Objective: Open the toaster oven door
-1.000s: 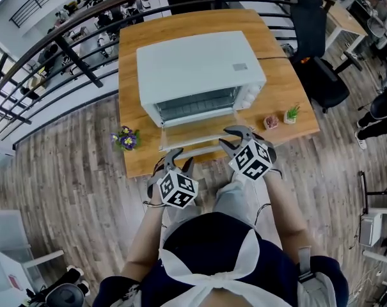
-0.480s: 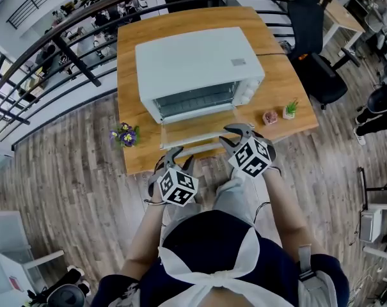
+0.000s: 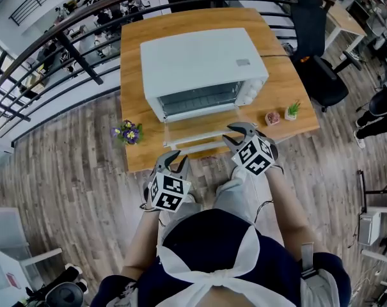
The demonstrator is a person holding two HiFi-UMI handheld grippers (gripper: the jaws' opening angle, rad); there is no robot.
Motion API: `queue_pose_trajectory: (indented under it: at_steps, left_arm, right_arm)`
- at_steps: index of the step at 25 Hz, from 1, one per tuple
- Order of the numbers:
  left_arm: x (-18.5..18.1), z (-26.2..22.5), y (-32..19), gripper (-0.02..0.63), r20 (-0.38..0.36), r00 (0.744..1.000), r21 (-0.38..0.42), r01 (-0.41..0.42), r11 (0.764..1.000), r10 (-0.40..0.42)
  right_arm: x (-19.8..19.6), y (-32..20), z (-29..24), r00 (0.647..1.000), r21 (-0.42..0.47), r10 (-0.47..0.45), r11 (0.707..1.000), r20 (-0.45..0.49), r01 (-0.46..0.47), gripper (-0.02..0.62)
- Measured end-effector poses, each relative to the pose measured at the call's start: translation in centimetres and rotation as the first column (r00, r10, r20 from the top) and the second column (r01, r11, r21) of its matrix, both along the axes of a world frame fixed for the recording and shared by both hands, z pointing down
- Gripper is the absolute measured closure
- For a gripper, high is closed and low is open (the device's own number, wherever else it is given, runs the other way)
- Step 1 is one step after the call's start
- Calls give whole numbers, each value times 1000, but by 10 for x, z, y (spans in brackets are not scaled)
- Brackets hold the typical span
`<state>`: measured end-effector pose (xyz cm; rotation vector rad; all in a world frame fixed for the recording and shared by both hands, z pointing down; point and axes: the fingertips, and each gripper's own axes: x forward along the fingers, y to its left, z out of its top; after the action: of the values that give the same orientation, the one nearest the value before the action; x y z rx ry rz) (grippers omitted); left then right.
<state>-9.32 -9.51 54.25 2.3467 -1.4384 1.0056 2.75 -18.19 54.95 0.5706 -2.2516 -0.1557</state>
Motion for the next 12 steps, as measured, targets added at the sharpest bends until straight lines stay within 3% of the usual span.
queue_pose_trajectory:
  at_steps: [12]
  left_arm:
    - [-32, -40, -11, 558, -130, 988, 91, 96, 991, -84]
  right_arm:
    - [1, 4, 9, 999, 1, 53, 999, -3, -53, 463]
